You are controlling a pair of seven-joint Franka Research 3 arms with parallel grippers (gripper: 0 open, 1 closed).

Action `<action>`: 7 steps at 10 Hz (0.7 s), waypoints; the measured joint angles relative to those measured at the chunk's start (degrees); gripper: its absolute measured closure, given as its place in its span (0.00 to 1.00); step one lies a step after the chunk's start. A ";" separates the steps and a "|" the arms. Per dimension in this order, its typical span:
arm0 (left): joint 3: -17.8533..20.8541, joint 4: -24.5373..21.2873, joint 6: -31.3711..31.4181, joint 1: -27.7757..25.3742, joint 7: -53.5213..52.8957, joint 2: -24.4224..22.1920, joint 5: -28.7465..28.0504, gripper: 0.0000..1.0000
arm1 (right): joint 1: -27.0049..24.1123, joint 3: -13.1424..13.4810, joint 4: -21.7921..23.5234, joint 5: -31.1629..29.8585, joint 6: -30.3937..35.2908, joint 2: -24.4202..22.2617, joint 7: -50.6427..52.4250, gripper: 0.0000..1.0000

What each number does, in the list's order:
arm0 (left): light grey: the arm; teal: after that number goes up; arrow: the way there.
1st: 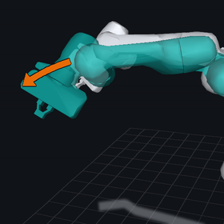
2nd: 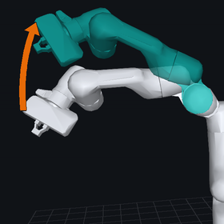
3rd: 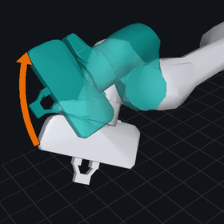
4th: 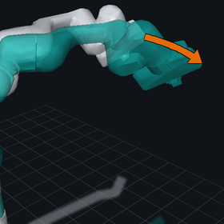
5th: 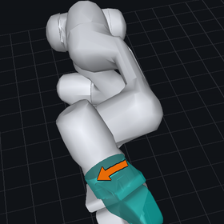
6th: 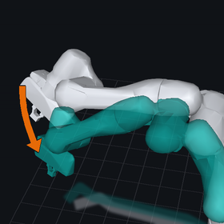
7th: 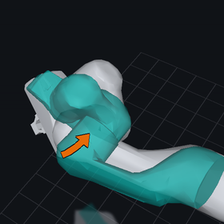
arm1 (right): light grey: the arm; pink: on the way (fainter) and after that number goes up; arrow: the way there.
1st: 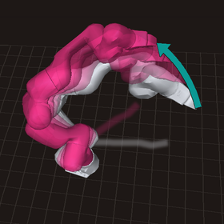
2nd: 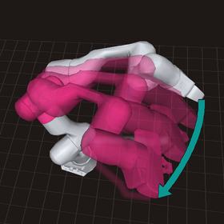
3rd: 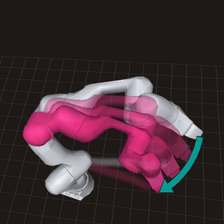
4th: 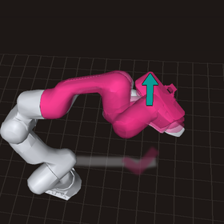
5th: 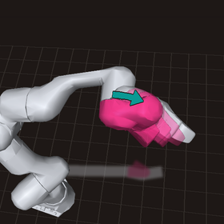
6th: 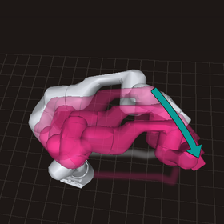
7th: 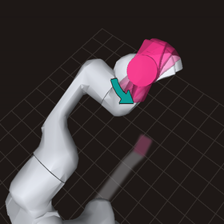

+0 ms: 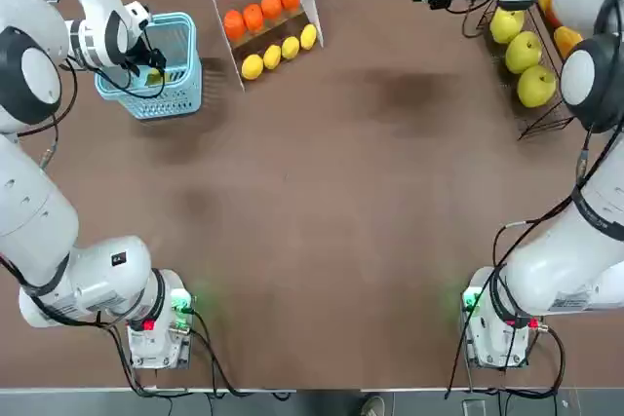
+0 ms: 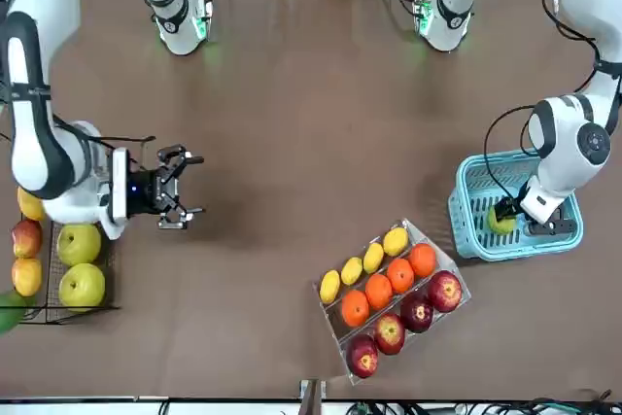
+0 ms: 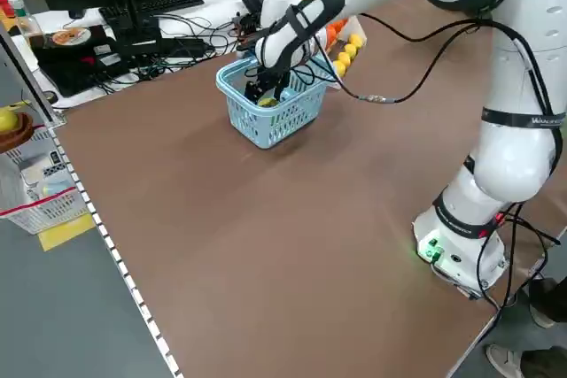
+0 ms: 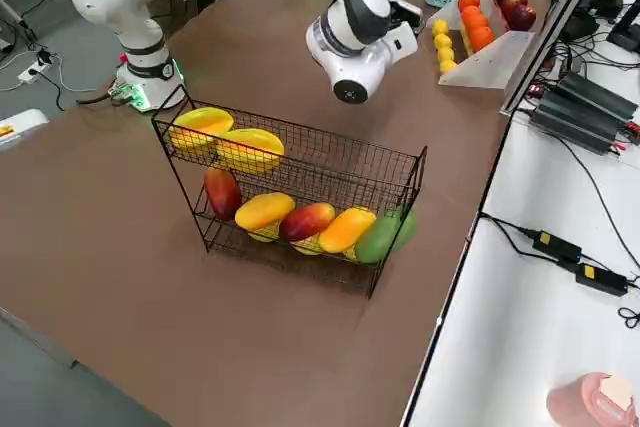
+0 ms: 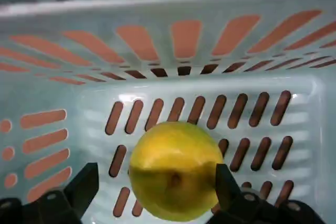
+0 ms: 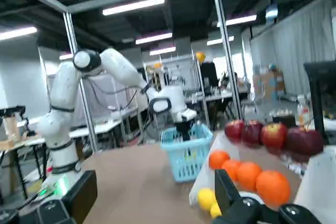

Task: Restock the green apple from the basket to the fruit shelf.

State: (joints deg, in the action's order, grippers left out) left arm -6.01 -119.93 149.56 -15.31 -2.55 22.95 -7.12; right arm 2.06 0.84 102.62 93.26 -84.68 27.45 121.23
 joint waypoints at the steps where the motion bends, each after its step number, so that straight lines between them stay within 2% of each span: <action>1: -0.02 0.06 0.00 0.00 0.03 0.00 0.00 0.02 | 0.82 -0.01 0.60 2.56 1.08 0.92 0.98 0.00; 4: -0.14 0.24 -0.02 0.00 0.47 0.00 0.95 0.02 | 1.30 -0.01 0.76 6.62 4.97 3.22 2.90 0.00; 7: -0.15 0.38 -0.09 -0.04 0.50 0.00 3.32 0.02 | 4.28 -0.06 0.83 12.89 8.00 4.37 5.95 0.00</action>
State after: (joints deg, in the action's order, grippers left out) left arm -6.16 -119.54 149.46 -15.34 -2.05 22.94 -3.80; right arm 6.34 0.78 103.45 106.15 -76.67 31.82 127.19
